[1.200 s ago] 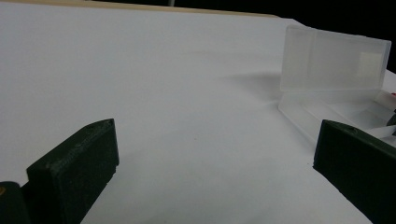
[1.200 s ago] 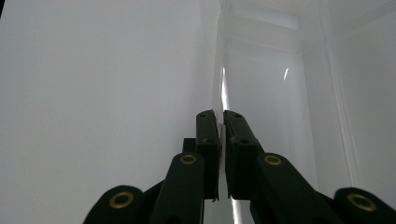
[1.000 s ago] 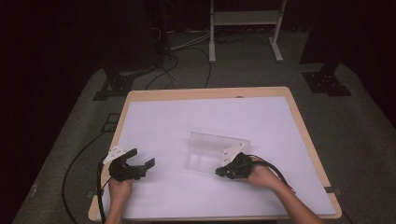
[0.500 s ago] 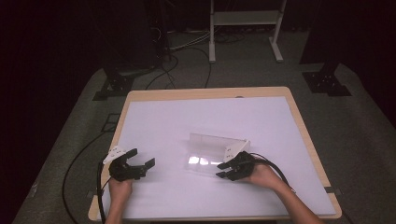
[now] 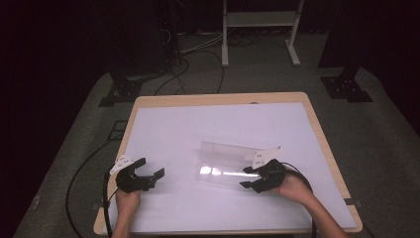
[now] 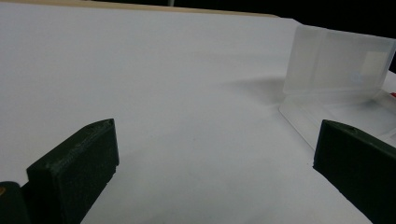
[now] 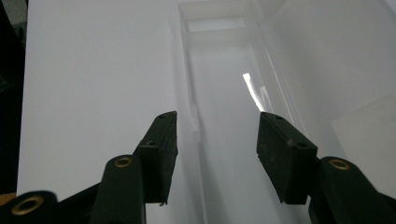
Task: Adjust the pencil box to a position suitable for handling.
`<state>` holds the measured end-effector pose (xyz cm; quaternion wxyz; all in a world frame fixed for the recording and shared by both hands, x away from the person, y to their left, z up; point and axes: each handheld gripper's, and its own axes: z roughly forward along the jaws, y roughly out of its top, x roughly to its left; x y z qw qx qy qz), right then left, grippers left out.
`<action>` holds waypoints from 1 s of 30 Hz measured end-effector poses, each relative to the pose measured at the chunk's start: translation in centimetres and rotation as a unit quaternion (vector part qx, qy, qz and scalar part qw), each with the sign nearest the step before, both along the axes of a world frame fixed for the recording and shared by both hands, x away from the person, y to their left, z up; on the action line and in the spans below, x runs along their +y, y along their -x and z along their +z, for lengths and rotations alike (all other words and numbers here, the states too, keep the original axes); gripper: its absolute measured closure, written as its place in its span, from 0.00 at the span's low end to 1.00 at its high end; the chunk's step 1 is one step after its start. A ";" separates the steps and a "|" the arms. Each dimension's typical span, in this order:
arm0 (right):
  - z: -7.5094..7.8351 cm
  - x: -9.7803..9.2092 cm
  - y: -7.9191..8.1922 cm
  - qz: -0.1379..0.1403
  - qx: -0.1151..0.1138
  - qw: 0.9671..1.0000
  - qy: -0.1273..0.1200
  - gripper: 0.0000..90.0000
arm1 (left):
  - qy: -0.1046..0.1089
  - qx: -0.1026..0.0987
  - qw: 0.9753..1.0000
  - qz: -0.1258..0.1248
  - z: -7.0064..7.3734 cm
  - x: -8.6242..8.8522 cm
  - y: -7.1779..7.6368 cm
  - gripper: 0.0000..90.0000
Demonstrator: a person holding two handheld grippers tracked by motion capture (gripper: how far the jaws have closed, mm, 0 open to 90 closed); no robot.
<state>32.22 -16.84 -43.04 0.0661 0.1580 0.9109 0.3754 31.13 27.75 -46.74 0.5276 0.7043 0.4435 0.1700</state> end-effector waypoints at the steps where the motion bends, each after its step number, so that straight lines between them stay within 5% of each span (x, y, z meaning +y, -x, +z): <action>1: 0.1 -0.2 0.1 -0.004 -0.002 1.000 -0.004 0.52 | -0.001 0.001 1.000 0.000 0.0 0.0 0.0 0.00; 30: 0.0 -8.6 2.8 -0.104 -0.022 0.994 -0.023 0.51 | -0.006 0.002 1.000 -0.002 0.0 0.0 0.0 0.00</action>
